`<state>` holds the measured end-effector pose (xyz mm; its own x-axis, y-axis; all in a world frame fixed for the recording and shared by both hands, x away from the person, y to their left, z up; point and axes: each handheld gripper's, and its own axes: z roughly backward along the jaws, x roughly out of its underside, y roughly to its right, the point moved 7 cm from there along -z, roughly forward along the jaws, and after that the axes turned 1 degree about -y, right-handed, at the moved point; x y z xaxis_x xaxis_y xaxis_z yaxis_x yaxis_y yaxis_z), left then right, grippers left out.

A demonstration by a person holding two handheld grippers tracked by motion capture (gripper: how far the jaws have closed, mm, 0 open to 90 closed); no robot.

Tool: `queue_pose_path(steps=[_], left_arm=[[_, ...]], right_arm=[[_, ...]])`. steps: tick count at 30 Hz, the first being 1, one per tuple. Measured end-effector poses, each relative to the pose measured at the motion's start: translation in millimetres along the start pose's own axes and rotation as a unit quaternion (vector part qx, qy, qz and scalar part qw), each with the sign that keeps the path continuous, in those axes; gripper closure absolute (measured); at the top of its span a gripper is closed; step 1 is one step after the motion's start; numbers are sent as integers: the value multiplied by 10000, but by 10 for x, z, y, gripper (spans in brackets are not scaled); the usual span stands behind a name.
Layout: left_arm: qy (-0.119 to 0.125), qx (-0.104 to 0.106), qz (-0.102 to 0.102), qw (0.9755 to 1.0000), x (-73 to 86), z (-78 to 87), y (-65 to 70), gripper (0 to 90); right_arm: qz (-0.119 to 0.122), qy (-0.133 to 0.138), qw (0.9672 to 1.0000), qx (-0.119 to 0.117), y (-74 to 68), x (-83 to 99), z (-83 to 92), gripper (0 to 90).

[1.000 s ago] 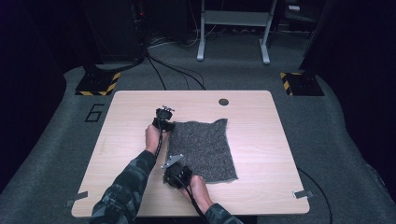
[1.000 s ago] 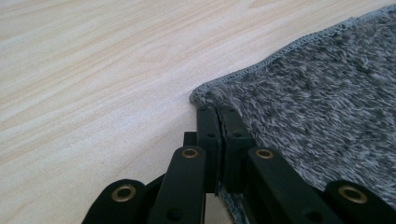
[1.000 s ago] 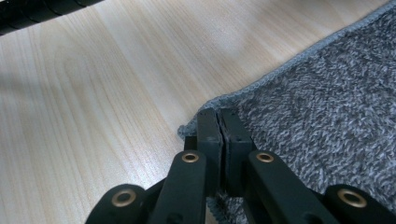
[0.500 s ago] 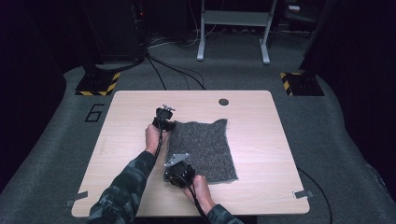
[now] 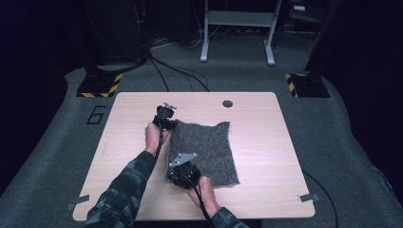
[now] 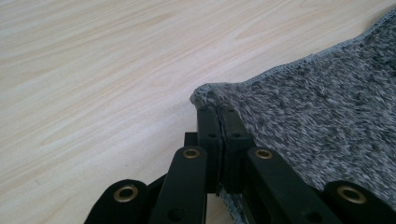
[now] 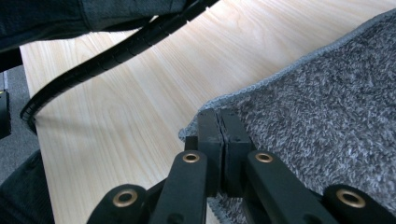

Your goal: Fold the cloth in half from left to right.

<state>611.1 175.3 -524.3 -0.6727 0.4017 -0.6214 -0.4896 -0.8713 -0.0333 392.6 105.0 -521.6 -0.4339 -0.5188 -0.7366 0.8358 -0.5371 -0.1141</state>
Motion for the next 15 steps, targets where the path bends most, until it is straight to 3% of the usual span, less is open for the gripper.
queue_pose_path(steps=[12, 15], left_arm=[[-28, -177, -44, 9998, -84, 178, -138, 888], [-55, -284, -147, 9995, -128, 245, -170, 888]], right_arm=[[51, 229, 9997, -81, -45, -174, 72, 892], [77, 338, 9994, -56, -61, -220, 98, 891]])
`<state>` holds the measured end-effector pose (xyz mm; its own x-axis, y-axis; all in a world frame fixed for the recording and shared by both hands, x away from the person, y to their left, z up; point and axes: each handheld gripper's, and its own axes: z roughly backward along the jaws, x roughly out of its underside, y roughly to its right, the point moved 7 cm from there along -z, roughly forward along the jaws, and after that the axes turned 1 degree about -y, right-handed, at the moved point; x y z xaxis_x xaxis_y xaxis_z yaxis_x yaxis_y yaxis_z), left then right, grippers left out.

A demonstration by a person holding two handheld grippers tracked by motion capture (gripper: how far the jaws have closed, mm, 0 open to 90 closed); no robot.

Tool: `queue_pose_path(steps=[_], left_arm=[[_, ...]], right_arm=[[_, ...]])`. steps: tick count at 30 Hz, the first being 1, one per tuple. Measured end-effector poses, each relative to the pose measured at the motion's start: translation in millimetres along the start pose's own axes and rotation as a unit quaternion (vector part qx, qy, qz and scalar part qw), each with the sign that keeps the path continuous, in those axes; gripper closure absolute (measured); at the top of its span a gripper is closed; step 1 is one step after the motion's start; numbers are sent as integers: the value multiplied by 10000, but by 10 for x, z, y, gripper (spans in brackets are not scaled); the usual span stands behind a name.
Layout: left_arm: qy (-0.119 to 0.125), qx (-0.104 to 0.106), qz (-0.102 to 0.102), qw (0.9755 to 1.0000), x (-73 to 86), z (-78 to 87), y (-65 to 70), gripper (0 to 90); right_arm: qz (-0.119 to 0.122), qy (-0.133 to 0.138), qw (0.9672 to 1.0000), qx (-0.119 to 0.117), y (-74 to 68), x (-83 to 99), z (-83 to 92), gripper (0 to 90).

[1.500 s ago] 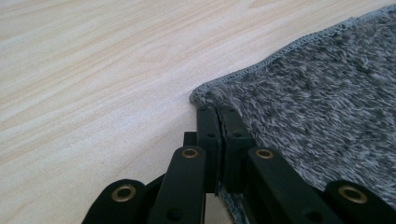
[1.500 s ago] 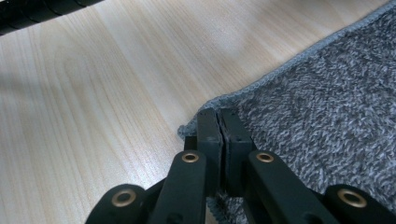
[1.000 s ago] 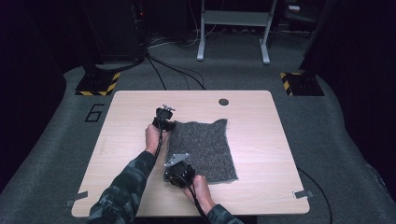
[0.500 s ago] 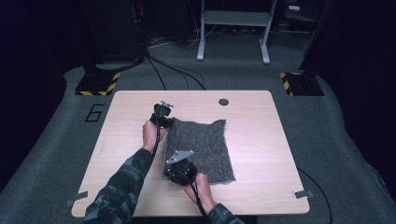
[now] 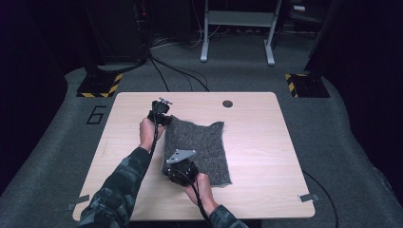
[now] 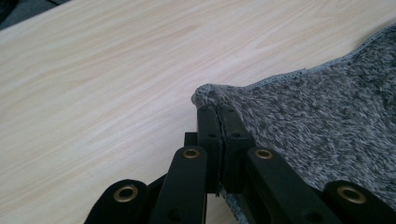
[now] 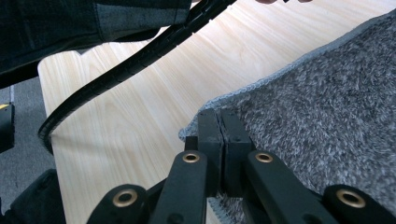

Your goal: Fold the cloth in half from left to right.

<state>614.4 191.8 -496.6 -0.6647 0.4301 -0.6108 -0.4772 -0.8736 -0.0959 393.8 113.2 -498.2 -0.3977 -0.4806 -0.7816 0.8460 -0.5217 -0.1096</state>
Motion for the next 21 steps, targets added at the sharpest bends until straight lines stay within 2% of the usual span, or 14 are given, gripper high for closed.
queue_pose_path(steps=[4, 10, 16, 21], left_arm=[[-23, -50, -25, 10000, -68, 80, -28, 888], [-44, -137, -169, 9998, -185, 173, -19, 888], [-88, -306, -331, 9989, -302, 279, -17, 888], [-106, -463, -381, 9981, -380, 412, -83, 888]], right_arm=[[-7, 108, 9999, 33, -5, -53, 56, 891], [-46, 296, 9995, 71, 20, -109, 168, 891], [-118, 473, 9988, 102, 44, -154, 260, 891], [-63, 675, 9976, 113, -12, -281, 322, 890]])
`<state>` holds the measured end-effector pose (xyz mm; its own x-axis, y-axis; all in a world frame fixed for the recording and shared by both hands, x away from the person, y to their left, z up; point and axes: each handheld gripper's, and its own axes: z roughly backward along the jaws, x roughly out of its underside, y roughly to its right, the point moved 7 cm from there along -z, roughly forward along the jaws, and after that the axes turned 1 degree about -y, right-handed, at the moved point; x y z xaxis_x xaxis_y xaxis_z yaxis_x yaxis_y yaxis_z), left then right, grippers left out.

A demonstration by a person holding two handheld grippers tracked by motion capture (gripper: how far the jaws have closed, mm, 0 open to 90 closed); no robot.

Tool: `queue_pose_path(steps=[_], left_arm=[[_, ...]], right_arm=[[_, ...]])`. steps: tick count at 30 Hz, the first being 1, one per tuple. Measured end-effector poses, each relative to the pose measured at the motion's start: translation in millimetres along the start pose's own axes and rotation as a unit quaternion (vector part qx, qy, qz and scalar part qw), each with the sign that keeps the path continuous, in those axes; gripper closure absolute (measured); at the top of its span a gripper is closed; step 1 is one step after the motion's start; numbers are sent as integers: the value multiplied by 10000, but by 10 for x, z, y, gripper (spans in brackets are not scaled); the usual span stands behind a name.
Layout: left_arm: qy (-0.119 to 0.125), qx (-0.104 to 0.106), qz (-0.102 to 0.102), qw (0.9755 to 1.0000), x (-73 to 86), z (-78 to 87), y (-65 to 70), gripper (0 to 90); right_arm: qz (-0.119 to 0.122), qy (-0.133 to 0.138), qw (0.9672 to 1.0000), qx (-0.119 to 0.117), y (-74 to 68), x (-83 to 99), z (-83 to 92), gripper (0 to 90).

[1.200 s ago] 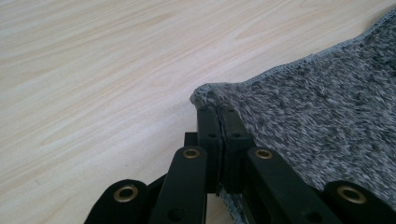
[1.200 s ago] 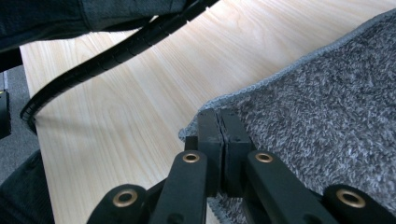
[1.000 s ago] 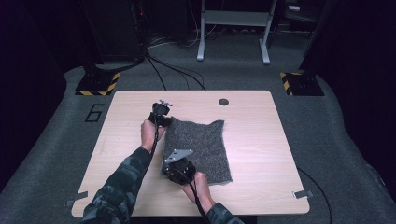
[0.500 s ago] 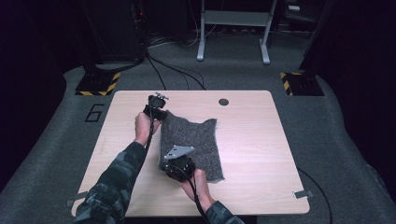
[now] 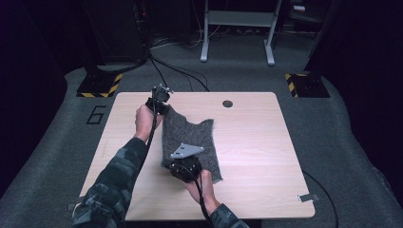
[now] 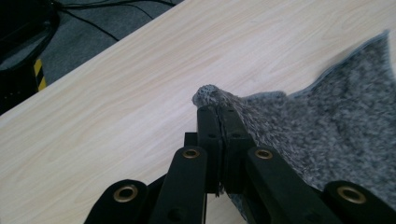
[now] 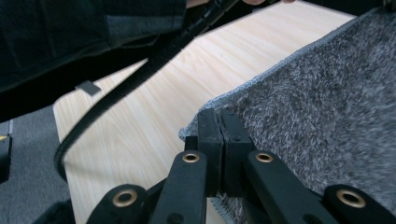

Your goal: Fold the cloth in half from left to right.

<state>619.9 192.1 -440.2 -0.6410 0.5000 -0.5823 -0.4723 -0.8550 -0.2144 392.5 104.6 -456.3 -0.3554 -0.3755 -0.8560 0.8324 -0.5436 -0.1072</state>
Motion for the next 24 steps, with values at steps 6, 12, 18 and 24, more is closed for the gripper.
queue_pose_path(steps=[6, 12, 18, 24], left_arm=[[-243, 9, -140, 9996, -99, 32, 39, 885], [-343, 75, -310, 9989, -145, -130, 261, 885], [-407, 159, -442, 9981, -187, -303, 474, 884], [-469, 282, -412, 9977, -198, -463, 621, 883]], right_arm=[[-129, 120, 9998, 54, 50, -12, 117, 889], [-273, -4, 9995, 185, 161, 181, 177, 887], [-437, -116, 9985, 321, 267, 373, 241, 884], [-601, -307, 9967, 448, 405, 569, 312, 882]])
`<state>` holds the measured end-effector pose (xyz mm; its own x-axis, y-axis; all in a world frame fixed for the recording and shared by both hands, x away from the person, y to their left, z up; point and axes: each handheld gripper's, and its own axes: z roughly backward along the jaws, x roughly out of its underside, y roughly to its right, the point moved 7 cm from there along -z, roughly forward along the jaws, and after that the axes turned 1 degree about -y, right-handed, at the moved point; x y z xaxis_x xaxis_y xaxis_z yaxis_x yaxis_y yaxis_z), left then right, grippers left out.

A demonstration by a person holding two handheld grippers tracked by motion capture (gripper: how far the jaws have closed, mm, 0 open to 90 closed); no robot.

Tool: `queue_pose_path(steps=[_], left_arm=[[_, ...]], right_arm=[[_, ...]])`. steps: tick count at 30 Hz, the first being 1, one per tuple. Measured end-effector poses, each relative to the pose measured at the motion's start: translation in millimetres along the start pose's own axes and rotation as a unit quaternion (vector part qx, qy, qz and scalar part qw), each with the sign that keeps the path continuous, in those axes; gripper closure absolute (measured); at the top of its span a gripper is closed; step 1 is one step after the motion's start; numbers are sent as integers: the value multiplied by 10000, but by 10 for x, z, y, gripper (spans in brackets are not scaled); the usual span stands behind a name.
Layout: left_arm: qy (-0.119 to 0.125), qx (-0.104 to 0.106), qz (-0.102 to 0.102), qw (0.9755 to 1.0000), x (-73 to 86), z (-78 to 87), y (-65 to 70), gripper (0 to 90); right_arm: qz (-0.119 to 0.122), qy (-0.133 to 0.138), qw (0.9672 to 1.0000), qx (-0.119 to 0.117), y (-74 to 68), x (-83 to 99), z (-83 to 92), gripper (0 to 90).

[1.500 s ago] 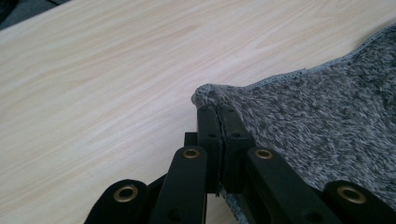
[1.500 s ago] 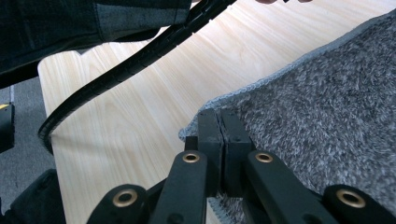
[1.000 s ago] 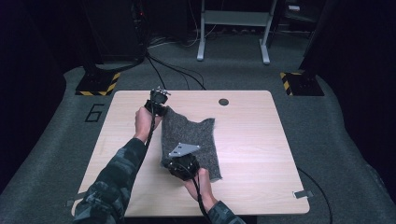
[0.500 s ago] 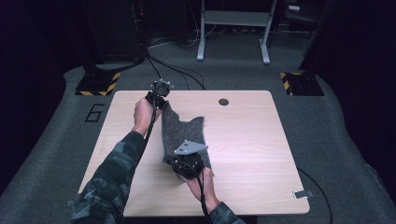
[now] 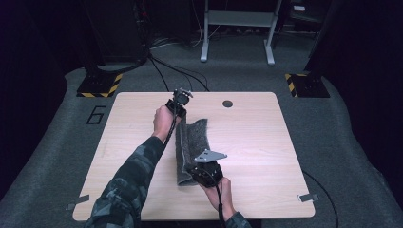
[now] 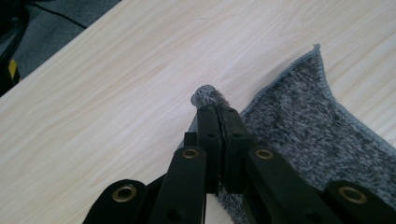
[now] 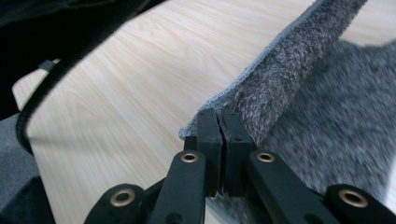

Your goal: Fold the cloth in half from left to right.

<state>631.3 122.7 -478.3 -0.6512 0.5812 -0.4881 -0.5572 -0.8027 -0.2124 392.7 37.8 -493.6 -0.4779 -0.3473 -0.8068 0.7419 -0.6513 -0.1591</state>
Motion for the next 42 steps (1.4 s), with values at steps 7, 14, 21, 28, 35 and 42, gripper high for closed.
queue_pose_path(steps=[7, 14, 21, 28, 35, 42], left_arm=[[41, 78, -65, 9999, -60, -103, 163, 882], [96, 186, -19, 9998, -105, -173, 287, 881], [184, 278, 274, 9991, -162, -193, 327, 612], [563, 536, 551, 9955, -97, 5, 268, 251], [512, 471, 558, 9960, 172, 77, 199, 200], [400, 480, 519, 9967, 566, 77, 225, 174]], right_arm=[[-146, -79, 9998, 105, 121, 149, 40, 881], [-223, -182, 9994, 205, 204, 283, 65, 878], [-354, -235, 9984, 374, 317, 376, 108, 782], [-641, -388, 9915, 1065, 603, 606, 253, 522], [-762, -368, 9881, 1281, 761, 553, 328, 403], [-581, -675, 9872, 1327, 924, 510, 128, 273]])
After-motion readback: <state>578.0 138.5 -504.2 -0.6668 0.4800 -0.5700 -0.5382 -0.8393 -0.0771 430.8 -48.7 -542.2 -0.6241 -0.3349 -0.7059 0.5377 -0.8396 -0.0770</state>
